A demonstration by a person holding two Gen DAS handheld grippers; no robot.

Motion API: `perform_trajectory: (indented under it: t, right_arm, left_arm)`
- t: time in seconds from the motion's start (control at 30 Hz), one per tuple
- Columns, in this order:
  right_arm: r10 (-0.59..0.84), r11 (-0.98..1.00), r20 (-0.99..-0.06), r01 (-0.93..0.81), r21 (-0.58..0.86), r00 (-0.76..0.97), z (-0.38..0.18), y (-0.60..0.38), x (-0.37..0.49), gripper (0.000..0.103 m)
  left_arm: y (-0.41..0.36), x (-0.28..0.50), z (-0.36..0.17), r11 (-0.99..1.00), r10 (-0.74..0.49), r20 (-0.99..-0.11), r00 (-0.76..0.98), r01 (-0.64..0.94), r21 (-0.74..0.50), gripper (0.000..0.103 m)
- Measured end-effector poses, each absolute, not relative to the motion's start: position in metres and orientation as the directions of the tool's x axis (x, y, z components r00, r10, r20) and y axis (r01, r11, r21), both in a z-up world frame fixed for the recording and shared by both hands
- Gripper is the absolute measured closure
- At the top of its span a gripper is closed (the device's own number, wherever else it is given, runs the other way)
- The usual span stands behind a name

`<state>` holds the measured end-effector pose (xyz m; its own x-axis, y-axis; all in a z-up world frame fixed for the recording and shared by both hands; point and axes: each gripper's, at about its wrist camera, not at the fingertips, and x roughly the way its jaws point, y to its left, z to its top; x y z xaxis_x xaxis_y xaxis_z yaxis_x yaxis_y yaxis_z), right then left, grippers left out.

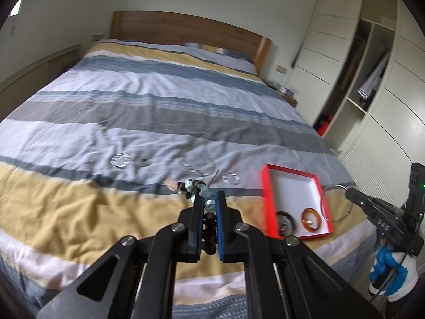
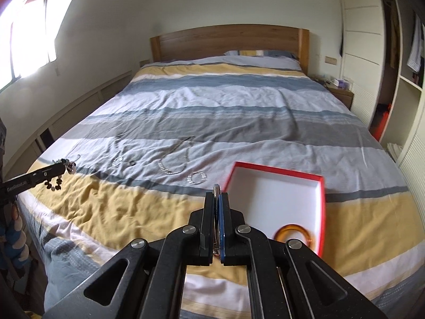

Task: Organize jewelry
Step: 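Carry the silver bangle toward the box with the right tool while the left tool lifts the bracelet, then lower the bracelet into the box with the left tool while the right tool drops the bangle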

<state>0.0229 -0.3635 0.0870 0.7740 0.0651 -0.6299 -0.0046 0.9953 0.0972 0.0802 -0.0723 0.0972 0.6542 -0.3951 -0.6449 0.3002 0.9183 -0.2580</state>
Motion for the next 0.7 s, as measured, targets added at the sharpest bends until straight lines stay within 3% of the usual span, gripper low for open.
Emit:
perform_trajectory:
  t: [0.7]
  right_arm:
    - [-0.009, 0.987, -0.729, 0.125, 0.105, 0.685, 0.014, -0.472, 0.102, 0.1]
  left_arm:
    - [-0.278, 0.165, 0.02, 0.799, -0.533, -0.738, 0.414, 0.533, -0.278, 0.096]
